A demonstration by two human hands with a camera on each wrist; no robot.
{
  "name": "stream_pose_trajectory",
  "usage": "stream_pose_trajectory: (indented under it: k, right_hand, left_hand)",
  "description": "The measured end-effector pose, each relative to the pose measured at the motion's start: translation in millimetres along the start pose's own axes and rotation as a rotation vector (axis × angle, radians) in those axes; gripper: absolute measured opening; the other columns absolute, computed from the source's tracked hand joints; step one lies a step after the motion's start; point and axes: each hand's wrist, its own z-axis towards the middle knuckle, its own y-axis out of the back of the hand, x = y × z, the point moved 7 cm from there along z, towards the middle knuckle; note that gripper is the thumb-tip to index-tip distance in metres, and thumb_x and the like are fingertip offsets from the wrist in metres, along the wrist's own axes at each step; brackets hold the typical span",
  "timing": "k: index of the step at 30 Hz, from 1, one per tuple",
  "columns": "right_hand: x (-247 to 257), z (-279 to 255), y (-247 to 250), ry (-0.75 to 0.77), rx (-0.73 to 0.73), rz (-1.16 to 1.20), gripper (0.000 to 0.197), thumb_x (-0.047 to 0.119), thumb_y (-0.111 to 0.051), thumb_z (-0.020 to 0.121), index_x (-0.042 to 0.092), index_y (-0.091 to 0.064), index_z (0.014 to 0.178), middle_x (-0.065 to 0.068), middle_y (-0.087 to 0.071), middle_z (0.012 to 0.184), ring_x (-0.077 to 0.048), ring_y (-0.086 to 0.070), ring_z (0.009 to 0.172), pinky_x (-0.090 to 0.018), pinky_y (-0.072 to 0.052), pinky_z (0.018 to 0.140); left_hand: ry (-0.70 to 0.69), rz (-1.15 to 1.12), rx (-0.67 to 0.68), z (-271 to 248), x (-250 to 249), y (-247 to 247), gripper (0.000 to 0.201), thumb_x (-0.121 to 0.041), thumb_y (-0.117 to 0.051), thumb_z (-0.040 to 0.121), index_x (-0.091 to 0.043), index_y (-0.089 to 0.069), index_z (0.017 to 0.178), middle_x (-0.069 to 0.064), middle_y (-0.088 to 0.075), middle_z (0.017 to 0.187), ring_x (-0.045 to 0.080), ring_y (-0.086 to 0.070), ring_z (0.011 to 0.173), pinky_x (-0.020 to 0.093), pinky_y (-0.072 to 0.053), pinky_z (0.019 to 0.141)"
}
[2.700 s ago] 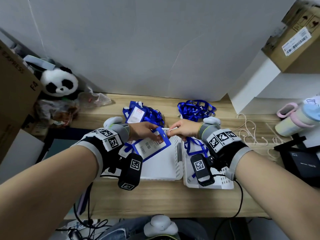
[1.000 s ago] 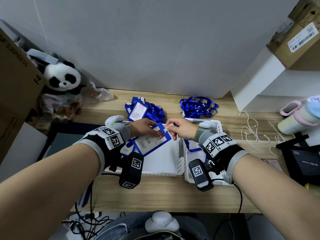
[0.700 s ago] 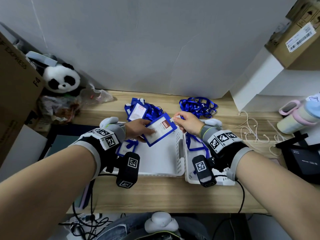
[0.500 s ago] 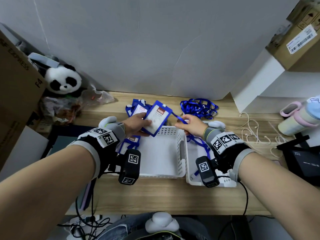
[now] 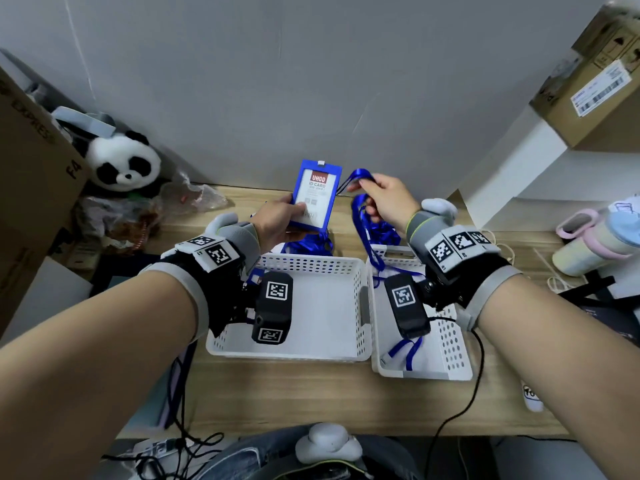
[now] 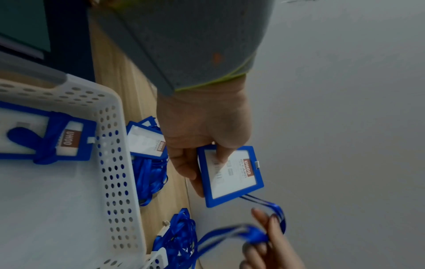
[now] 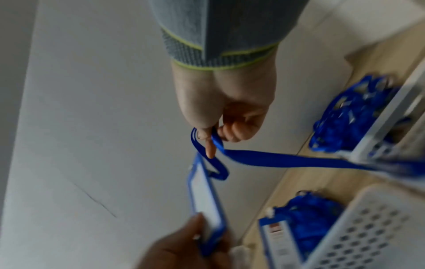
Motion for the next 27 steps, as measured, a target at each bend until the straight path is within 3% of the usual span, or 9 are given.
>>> stream_pose_trajectory:
  k: [3,6,9,11,14,18,21,23,27]
  right_hand:
    - [22.1,9.5,-9.3,0.045,-0.004,0.123,0.018,0.012,-0.044,0.098,0.012,-0.061,0.091,0.002,-0.051,0.064,-0.004,-0.045,0.045,-0.012,-0.035,0.039]
    - [26.2,21.7,-19.7,0.070,-0.009,0.084,0.015,0.008,-0.046,0.096,0.011,-0.060,0.101,0.003,-0.056,0.073,-0.005,-0.049,0.054,-0.011,-0.037,0.041]
    - [13.1,35.1,-35.4,0.040,0.000,0.052,0.018,0.004,-0.047,0.094,0.011,-0.059,0.105,0.005,-0.058,0.075,0.001,-0.052,0.051,-0.011,-0.039,0.040]
    - [-4.7,43.4,-44.7,-0.016,0.011,0.045,0.023,0.002,-0.047,0.094,0.005,-0.061,0.111,0.003,-0.057,0.075,-0.003,-0.051,0.055,-0.010,-0.039,0.039]
    - [-35.1,50.9,-58.1,-0.134,0.042,0.017,0.024,0.000,-0.047,0.093,-0.004,-0.061,0.112,-0.001,-0.051,0.070,-0.010,-0.045,0.058,-0.011,-0.039,0.038]
    - [-70.2,67.2,-78.3,-0.274,0.102,-0.029,0.023,0.003,-0.048,0.092,0.003,-0.063,0.110,0.001,-0.051,0.069,-0.008,-0.043,0.056,-0.009,-0.037,0.037]
    - [-92.7,78.0,-88.9,-0.351,0.124,-0.076,0.021,0.004,-0.051,0.091,0.007,-0.065,0.106,0.001,-0.053,0.069,-0.007,-0.044,0.056,-0.009,-0.038,0.038]
    - [-103.0,79.1,-94.3,-0.391,0.147,-0.100,0.023,0.004,-0.052,0.090,0.002,-0.064,0.110,0.001,-0.054,0.070,-0.007,-0.044,0.057,-0.012,-0.039,0.043]
    - [-119.9,79.7,-111.4,-0.484,0.243,-0.071,0.038,0.006,-0.057,0.089,0.005,-0.050,0.126,-0.004,-0.054,0.078,-0.010,-0.046,0.061,-0.021,-0.040,0.054]
  left_hand:
    - [-0.030,0.000,-0.019,2.6,-12.7,5.0,0.022,-0.013,-0.037,0.100,-0.016,-0.043,0.121,0.008,-0.058,0.109,0.021,-0.062,0.078,0.027,-0.048,0.063]
    - [-0.041,0.010,-0.067,6.5,-17.4,20.4,0.021,-0.013,-0.036,0.100,-0.017,-0.042,0.120,0.008,-0.061,0.107,0.020,-0.065,0.069,0.023,-0.047,0.055]
    - [-0.019,0.018,-0.146,14.7,-12.3,41.3,0.026,-0.008,-0.036,0.098,-0.015,-0.041,0.123,0.010,-0.062,0.099,0.013,-0.062,0.049,0.025,-0.047,0.055]
    - [0.018,0.024,-0.174,21.1,-3.8,51.7,0.034,-0.002,-0.033,0.097,-0.012,-0.039,0.129,0.013,-0.061,0.102,0.013,-0.062,0.046,0.028,-0.047,0.056]
    - [0.096,0.017,-0.174,27.8,12.7,60.3,0.043,0.004,-0.029,0.096,-0.010,-0.035,0.136,0.020,-0.057,0.114,0.020,-0.064,0.059,0.027,-0.052,0.053]
    - [0.224,0.003,-0.166,40.7,29.3,67.0,0.044,0.008,-0.031,0.096,-0.006,-0.036,0.138,0.024,-0.052,0.128,0.037,-0.062,0.093,0.031,-0.057,0.055]
    - [0.304,0.041,-0.164,58.7,43.0,69.4,0.042,0.009,-0.033,0.096,-0.003,-0.038,0.136,0.024,-0.051,0.130,0.042,-0.058,0.109,0.041,-0.057,0.069]
    - [0.326,0.082,-0.149,69.0,51.9,69.7,0.041,0.008,-0.032,0.096,-0.003,-0.039,0.135,0.024,-0.055,0.122,0.039,-0.063,0.096,0.041,-0.056,0.075]
    - [0.350,0.171,-0.149,88.3,62.9,70.3,0.048,0.007,-0.028,0.095,-0.011,-0.034,0.140,0.021,-0.060,0.113,0.021,-0.063,0.059,0.026,-0.055,0.051]
